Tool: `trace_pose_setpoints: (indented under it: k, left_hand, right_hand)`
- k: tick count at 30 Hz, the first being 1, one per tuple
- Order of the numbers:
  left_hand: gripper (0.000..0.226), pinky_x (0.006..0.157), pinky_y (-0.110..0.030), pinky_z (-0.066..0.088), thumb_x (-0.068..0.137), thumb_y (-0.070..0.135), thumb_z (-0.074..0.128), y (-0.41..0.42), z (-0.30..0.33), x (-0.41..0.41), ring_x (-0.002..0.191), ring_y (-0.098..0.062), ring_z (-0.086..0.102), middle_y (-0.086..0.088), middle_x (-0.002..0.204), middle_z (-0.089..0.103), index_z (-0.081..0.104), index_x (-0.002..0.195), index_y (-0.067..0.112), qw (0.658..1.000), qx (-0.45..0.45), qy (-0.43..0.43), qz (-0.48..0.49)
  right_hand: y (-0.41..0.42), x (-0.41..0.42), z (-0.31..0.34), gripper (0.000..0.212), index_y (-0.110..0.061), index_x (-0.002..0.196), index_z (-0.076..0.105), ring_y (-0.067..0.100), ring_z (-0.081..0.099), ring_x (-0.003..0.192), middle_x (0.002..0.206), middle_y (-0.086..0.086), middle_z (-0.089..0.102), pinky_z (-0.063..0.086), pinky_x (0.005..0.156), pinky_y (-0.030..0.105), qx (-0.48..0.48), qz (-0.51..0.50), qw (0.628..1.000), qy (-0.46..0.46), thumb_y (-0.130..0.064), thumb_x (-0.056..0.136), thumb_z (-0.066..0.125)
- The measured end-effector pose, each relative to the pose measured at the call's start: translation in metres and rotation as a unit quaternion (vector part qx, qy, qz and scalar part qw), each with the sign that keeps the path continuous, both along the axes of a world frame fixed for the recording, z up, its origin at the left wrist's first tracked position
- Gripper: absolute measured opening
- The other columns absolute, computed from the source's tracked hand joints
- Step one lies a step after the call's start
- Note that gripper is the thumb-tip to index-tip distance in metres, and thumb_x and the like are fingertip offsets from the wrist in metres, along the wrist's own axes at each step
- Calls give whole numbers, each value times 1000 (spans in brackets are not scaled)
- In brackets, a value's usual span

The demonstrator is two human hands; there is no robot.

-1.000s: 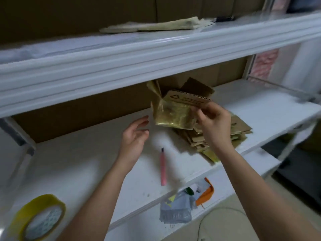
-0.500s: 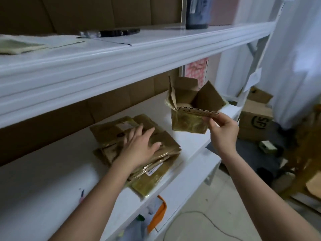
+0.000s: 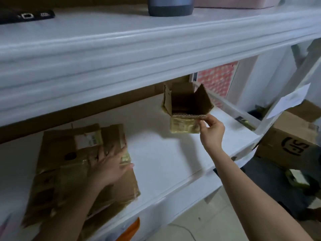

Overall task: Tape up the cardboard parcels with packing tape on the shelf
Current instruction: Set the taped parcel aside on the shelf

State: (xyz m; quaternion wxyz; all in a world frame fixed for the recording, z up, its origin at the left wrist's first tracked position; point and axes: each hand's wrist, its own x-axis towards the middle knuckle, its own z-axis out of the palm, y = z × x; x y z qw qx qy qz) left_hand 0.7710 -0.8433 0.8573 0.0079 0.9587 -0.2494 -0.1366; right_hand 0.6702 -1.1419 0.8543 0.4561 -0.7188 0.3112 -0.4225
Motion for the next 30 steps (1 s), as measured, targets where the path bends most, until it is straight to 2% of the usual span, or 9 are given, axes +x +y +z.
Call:
trace_pose_setpoints:
  k: [4,8,11,15,19,22,25,28,30]
  left_hand:
    - [74,115,-64,-4,92,69,37,-17,-2,6,149,-36,-14,8,164,-7,8,154,44,999,1,-5,34]
    - [72,115,-62,-7,91,69,39,-23,-7,10,149,-34,-17,10,164,-6,11,153,45,999,2,-1,50]
    - [72,115,-62,-9,90,69,42,-24,-14,17,148,-32,-20,13,163,-4,14,153,47,998,-10,5,58]
    - [73,115,-60,-10,89,70,42,-25,-19,21,148,-29,-23,15,163,-5,15,152,47,998,-9,4,56]
    - [75,116,-61,-7,88,71,41,-23,-23,26,148,-28,-22,16,162,-8,11,152,47,998,13,2,61]
    - [76,116,-61,-5,86,73,41,-26,-27,32,148,-27,-22,16,162,-8,13,152,48,998,22,5,63]
    - [77,116,-60,-6,86,73,43,-31,-27,35,148,-27,-21,15,163,-5,14,152,47,998,20,8,66]
    - [78,116,-60,-7,86,72,44,-33,-27,36,148,-28,-20,14,163,-4,13,153,46,998,21,10,66]
    - [78,116,-60,-7,86,72,44,-34,-27,37,148,-28,-20,14,163,-5,13,153,46,997,23,10,69]
  right_hand:
    - [-29,30,-15,22,-12,85,70,16,65,81,80,-3,68,54,79,29,-20,34,999,5,4,87,56]
    - [-55,48,-27,16,-6,90,70,20,65,83,85,3,69,50,72,17,-18,66,998,18,2,87,57]
    - [-75,65,-31,18,-5,95,69,21,65,84,87,4,69,53,78,29,-2,79,997,20,3,87,55]
    - [-95,82,-37,23,-11,95,66,22,65,85,90,3,68,53,79,34,17,75,997,18,5,87,52]
    - [-111,94,-41,28,-7,99,66,24,62,85,90,6,65,50,80,33,-9,62,998,32,6,85,46]
    - [-119,97,-42,26,-3,99,63,24,59,85,96,16,67,47,78,29,12,59,997,39,6,85,44]
    - [-131,101,-43,21,-4,93,61,33,61,90,94,18,66,44,74,31,5,64,997,39,-4,80,44]
    - [-140,107,-43,21,-5,101,62,31,62,103,102,11,66,48,86,35,36,61,996,48,-2,84,50]
    - [-143,109,-42,35,-9,117,61,22,56,117,115,2,62,46,98,31,70,49,995,48,6,88,49]
